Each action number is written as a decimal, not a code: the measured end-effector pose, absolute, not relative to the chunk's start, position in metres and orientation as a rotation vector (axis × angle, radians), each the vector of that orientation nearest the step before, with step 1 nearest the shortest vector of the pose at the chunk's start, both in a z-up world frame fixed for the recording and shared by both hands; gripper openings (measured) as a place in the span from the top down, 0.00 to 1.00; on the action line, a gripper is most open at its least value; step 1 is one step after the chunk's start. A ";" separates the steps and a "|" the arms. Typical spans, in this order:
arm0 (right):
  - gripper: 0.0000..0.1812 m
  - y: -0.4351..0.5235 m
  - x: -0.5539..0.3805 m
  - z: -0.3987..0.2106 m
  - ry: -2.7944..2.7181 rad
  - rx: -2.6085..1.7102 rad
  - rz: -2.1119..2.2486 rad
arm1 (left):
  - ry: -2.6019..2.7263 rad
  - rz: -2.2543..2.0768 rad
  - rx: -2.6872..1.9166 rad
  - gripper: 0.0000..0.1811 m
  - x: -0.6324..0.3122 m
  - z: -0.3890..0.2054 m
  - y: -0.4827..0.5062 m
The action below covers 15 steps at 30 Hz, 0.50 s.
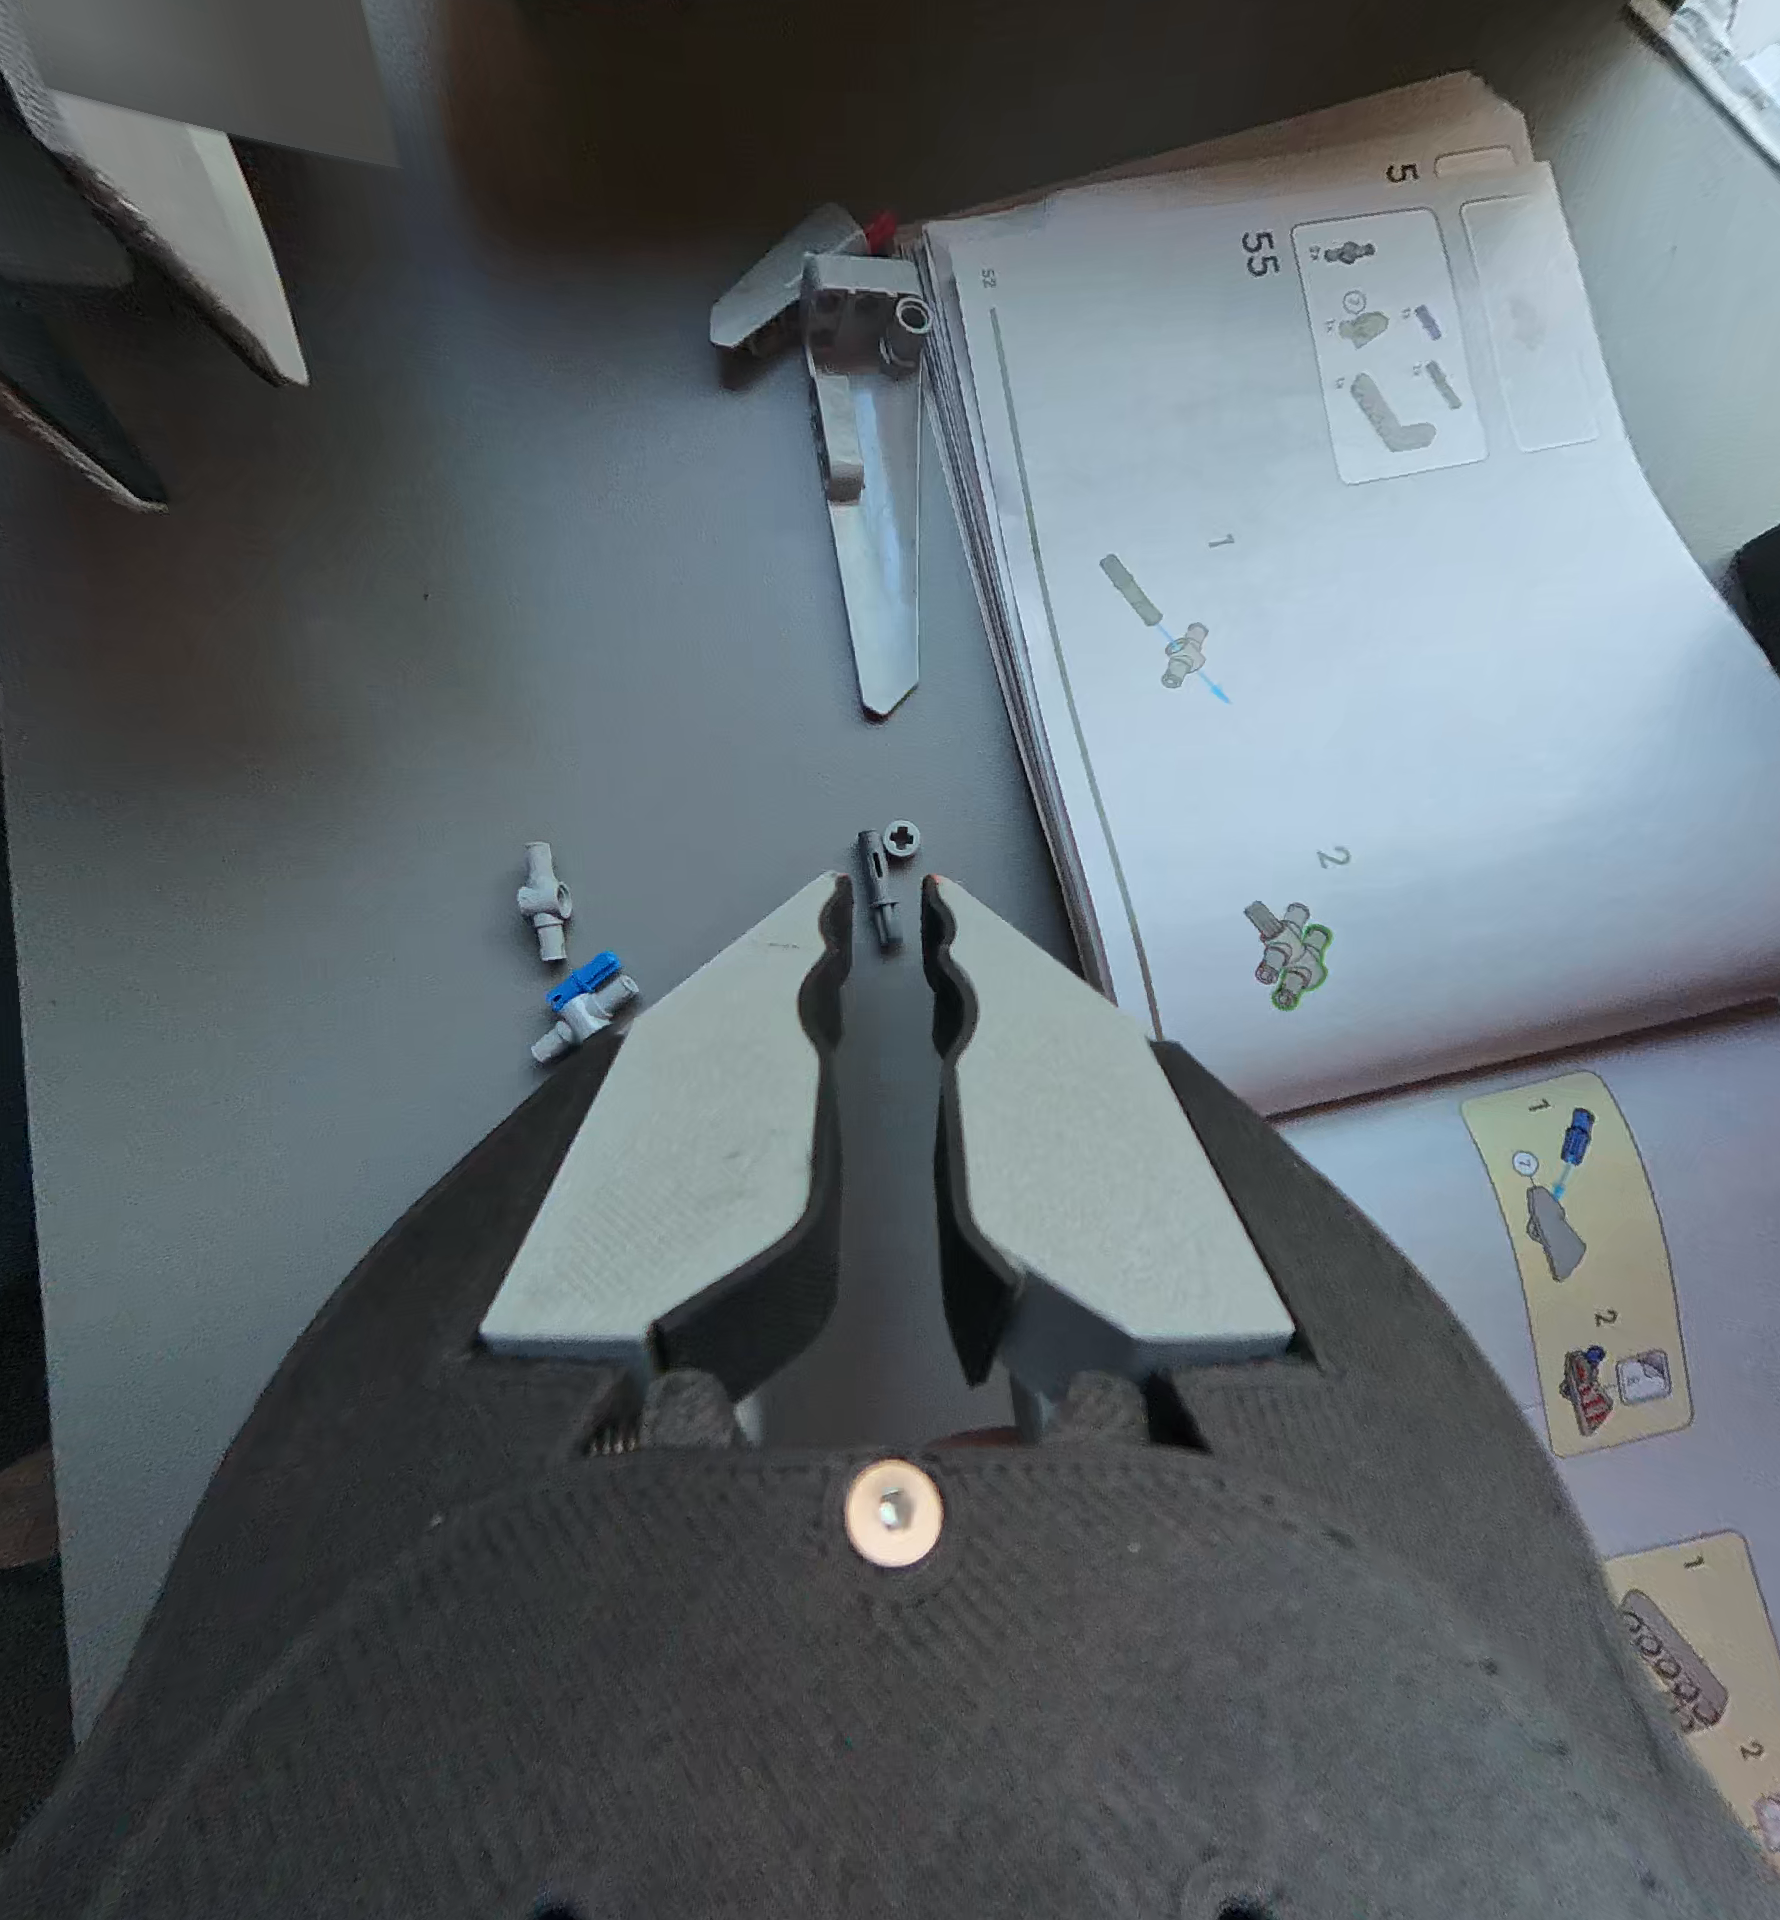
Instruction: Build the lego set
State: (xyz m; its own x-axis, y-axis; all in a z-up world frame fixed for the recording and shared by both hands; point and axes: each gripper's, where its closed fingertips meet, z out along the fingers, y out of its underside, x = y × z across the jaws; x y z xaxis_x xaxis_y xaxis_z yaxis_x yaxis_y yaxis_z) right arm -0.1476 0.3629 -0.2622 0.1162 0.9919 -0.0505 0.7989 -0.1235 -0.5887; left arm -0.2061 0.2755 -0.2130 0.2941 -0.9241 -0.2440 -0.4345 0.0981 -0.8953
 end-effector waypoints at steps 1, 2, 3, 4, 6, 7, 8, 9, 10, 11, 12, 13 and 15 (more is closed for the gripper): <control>0.96 0.362 -0.147 -0.265 -1.748 -1.991 0.617 | 1.311 -0.584 -1.513 0.86 -0.206 -0.213 0.276; 0.96 0.361 -0.146 -0.268 -1.763 -1.997 0.616 | 1.314 -0.582 -1.513 0.86 -0.206 -0.214 0.275; 0.96 0.360 -0.146 -0.270 -1.778 -1.996 0.614 | 1.316 -0.580 -1.512 0.86 -0.206 -0.214 0.275; 0.97 0.359 -0.146 -0.271 -1.787 -1.985 0.614 | 1.317 -0.578 -1.509 0.86 -0.206 -0.214 0.275; 0.98 0.356 -0.147 -0.271 -1.812 -1.964 0.624 | 1.321 -0.574 -1.510 0.86 -0.205 -0.215 0.275; 0.99 0.354 -0.147 -0.271 -1.828 -1.957 0.630 | 1.323 -0.572 -1.511 0.86 -0.205 -0.215 0.275; 0.99 0.351 -0.147 -0.271 -1.848 -1.951 0.641 | 1.324 -0.571 -1.511 0.86 -0.205 -0.215 0.275; 0.99 0.347 -0.146 -0.271 -1.873 -1.943 0.654 | 1.324 -0.571 -1.511 0.86 -0.205 -0.215 0.275; 0.99 0.342 -0.146 -0.271 -1.899 -1.933 0.664 | 1.323 -0.573 -1.509 0.86 -0.205 -0.215 0.275; 0.99 0.337 -0.146 -0.271 -1.926 -1.920 0.670 | 1.321 -0.575 -1.508 0.86 -0.205 -0.214 0.275; 0.99 0.333 -0.146 -0.271 -1.951 -1.907 0.677 | 1.319 -0.577 -1.509 0.87 -0.206 -0.214 0.275; 0.99 0.328 -0.146 -0.270 -1.974 -1.897 0.690 | 1.318 -0.578 -1.510 0.86 -0.205 -0.214 0.275; 1.00 0.318 -0.148 -0.269 -2.015 -1.881 0.740 | 1.320 -0.577 -1.510 0.86 -0.205 -0.214 0.275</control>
